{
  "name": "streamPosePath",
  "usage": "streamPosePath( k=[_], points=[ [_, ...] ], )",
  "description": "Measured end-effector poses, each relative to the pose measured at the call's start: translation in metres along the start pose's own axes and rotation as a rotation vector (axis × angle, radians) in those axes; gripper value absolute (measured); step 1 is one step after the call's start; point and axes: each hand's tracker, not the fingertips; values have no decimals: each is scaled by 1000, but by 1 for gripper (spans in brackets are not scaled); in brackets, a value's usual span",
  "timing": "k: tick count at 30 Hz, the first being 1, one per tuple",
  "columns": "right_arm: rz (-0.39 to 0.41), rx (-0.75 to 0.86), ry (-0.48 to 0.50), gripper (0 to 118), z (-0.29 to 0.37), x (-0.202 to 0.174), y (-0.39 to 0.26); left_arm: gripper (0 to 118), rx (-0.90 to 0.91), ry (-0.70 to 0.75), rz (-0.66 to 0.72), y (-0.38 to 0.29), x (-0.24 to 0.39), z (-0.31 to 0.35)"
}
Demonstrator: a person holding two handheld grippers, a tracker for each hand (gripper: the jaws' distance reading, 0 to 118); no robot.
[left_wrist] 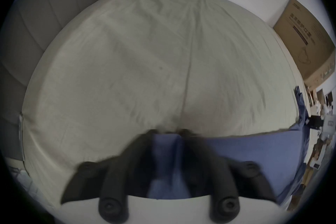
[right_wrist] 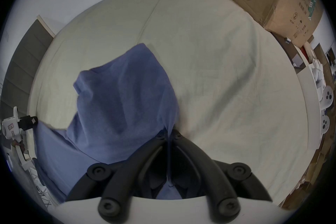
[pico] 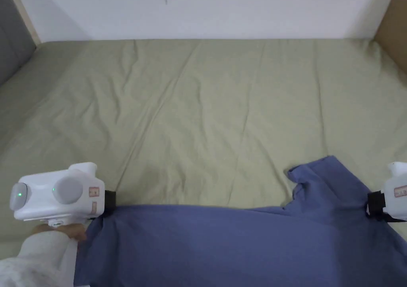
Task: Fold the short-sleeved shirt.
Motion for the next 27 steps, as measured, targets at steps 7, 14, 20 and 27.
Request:
streamPosePath(
  k=[7,14,20,27],
  points=[
    [-45,115,59,2,67,3,-3,5,46,-80,-65,-6,-1,49],
    [-16,232,89,2,165,18,-56,5,202,-167,-114,-47,-28,162],
    [-60,210,126,2,206,48,-153,5,186,-200,-127,-128,-56,209],
    [-108,-17,73,2,149,64,-260,5,-48,-138,-150,-221,-68,154]
  ],
)
